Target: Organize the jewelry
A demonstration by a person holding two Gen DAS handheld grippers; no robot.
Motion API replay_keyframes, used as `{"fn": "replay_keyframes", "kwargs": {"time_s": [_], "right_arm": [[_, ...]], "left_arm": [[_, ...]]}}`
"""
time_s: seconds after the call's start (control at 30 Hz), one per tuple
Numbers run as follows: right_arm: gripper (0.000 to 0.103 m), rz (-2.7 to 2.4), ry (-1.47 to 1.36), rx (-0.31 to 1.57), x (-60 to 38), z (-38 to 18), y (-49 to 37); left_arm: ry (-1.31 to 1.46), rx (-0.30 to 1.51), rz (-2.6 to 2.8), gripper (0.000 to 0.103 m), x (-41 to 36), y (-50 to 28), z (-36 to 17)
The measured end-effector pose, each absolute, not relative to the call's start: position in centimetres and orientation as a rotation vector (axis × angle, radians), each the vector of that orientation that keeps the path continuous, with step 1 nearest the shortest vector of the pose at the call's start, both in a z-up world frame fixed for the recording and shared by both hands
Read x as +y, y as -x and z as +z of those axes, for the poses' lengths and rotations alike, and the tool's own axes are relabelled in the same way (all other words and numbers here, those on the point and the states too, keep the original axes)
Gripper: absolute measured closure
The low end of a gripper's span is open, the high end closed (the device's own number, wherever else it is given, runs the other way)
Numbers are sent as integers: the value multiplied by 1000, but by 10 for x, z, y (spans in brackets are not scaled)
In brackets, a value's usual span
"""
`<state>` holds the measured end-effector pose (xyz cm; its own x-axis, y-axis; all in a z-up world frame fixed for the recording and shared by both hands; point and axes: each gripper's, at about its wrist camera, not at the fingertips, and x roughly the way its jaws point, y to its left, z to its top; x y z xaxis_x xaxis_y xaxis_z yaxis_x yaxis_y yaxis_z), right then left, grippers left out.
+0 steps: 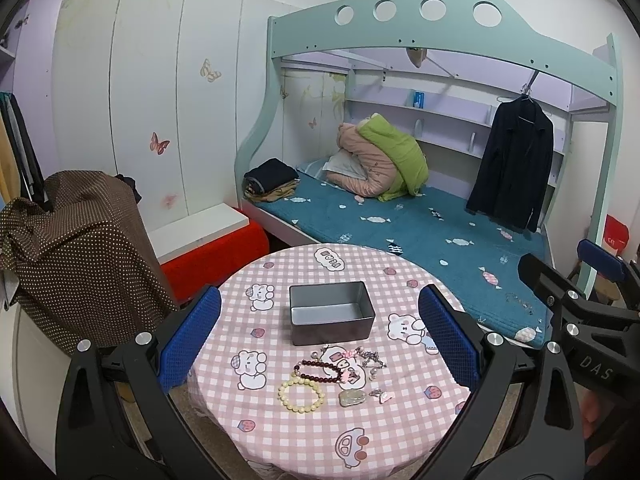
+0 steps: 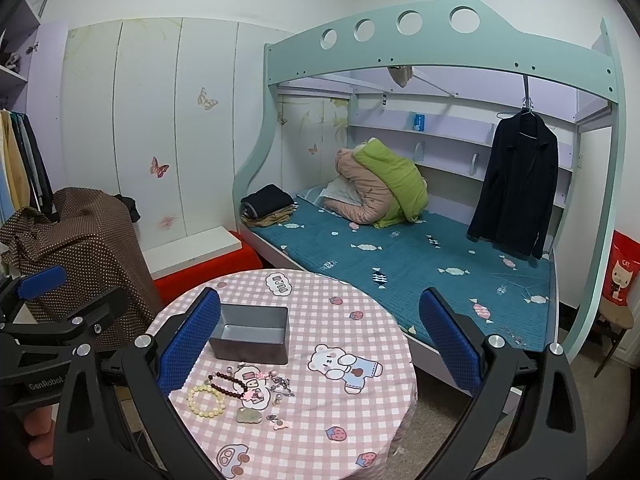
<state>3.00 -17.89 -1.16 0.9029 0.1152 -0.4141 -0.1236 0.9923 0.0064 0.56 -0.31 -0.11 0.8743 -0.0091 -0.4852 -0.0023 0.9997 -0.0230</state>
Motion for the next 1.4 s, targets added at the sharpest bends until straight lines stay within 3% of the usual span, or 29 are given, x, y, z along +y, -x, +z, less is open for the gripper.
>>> {"fn": "replay_keyframes", "kwargs": {"time_s": [1.4], "right_arm": [[8,122,-7,448,-178,-12,-28]], "left_arm": [[14,521,-6,5,0,-5,0]]}}
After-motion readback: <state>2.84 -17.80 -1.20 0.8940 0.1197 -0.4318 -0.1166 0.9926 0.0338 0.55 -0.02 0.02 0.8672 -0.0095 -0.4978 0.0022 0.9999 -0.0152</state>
